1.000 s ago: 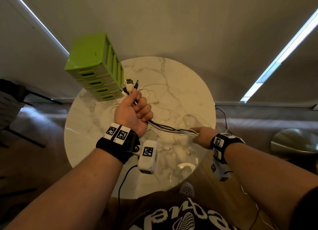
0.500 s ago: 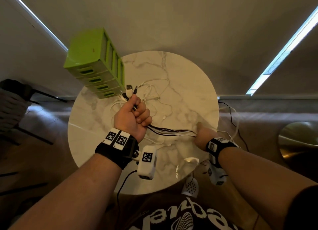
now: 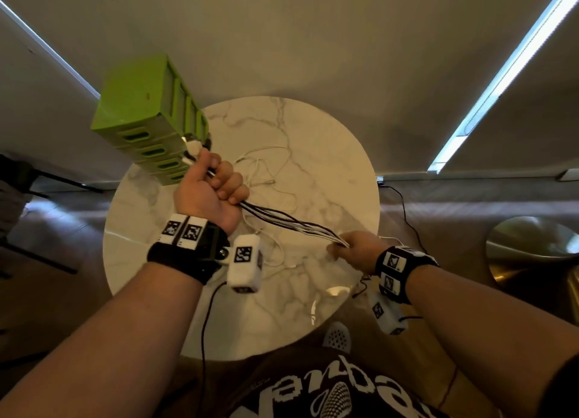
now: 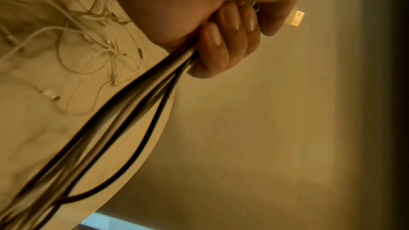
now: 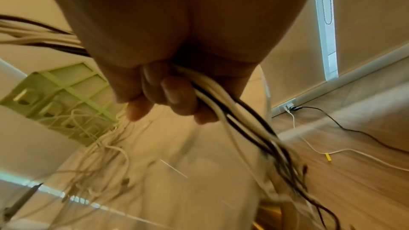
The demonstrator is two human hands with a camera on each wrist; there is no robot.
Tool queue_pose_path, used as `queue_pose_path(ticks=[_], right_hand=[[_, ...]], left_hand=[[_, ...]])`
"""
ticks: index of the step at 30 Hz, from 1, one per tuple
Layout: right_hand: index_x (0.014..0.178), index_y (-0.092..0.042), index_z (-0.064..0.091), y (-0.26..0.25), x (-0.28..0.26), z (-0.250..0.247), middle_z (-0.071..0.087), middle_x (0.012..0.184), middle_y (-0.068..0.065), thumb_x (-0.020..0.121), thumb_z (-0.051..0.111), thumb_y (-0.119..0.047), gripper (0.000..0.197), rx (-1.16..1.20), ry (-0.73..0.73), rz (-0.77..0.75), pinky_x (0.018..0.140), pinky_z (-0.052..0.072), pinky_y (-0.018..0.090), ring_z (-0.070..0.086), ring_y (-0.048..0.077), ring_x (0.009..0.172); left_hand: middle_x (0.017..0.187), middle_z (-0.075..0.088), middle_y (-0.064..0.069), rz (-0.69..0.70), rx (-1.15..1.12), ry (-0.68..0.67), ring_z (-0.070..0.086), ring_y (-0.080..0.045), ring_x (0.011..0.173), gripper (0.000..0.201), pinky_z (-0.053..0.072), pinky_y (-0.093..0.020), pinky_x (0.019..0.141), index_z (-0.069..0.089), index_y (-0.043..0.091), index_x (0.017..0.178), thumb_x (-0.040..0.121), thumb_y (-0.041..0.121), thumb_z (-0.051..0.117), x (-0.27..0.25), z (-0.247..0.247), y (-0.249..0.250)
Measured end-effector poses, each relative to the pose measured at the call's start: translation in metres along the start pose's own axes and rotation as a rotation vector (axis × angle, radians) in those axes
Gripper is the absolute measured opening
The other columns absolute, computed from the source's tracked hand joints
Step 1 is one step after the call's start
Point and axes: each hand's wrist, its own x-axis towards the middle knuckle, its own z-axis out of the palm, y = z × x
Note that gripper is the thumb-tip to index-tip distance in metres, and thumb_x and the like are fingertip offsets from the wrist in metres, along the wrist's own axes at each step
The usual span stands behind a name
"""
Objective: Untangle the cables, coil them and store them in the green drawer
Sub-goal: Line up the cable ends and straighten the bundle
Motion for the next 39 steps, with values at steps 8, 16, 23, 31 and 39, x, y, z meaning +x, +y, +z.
queue_pose_path(ticks=[8,16,23,31,39], right_hand=[[0.106,-0.020,0.073,0.009,0.004,-0.006,0.069,0.095,0.001,0.094,0.052,-0.065,0.051,-0.424,-0.044,0.124,0.076,0.048,0.031,0.062,0.022,0.087],[0.147,-0.038,0.042,-0.106,-0.002,-0.017,0.053,0.143,-0.011,0.063,0.083,-0.068,0.098,-0.041,0.085,-0.454,0.109,0.041,0.032,0.049,0.008,0.129],[0.075,-0.016,0.060,-0.123,-0.004,0.029,0.058,0.069,0.007,0.095,0.057,-0.061,0.049,-0.045,-0.142,-0.298,0.065,0.041,0.035,0.056,0.025,0.068],[0.105,-0.023,0.067,-0.051,0.019,0.018,0.068,0.101,0.002,0.093,0.057,-0.064,0.044,-0.496,-0.153,-0.080,0.082,0.052,0.036,0.065,0.025,0.096],[0.143,-0.038,0.042,-0.198,-0.011,-0.015,0.054,0.138,-0.013,0.078,0.076,-0.056,0.075,0.478,0.042,-0.658,0.107,0.045,0.034,0.050,0.002,0.131]], left_hand=[[0.053,0.022,0.008,0.134,-0.085,0.098,0.013,-0.009,0.042,0.039,0.014,-0.024,0.040,0.045,0.022,0.067,0.102,0.040,0.044,-0.001,-0.014,0.038],[0.051,0.012,0.008,0.069,0.027,0.156,0.008,-0.010,0.040,0.046,0.010,-0.023,0.038,0.040,0.026,0.058,0.100,0.035,0.056,-0.013,-0.006,0.013],[0.049,0.015,0.006,0.072,0.002,0.046,0.010,-0.010,0.039,0.045,0.011,-0.021,0.038,0.032,0.025,0.061,0.098,0.040,0.051,-0.021,-0.006,0.023],[0.051,0.018,0.005,0.107,-0.043,0.180,0.009,-0.013,0.043,0.027,0.009,-0.026,0.044,0.032,0.023,0.063,0.085,0.026,0.048,-0.037,-0.042,0.026],[0.053,0.033,0.000,-0.028,0.378,0.249,0.030,-0.015,0.041,0.030,0.021,-0.027,0.046,0.048,0.018,0.074,0.102,0.011,0.041,-0.041,-0.016,0.001]])
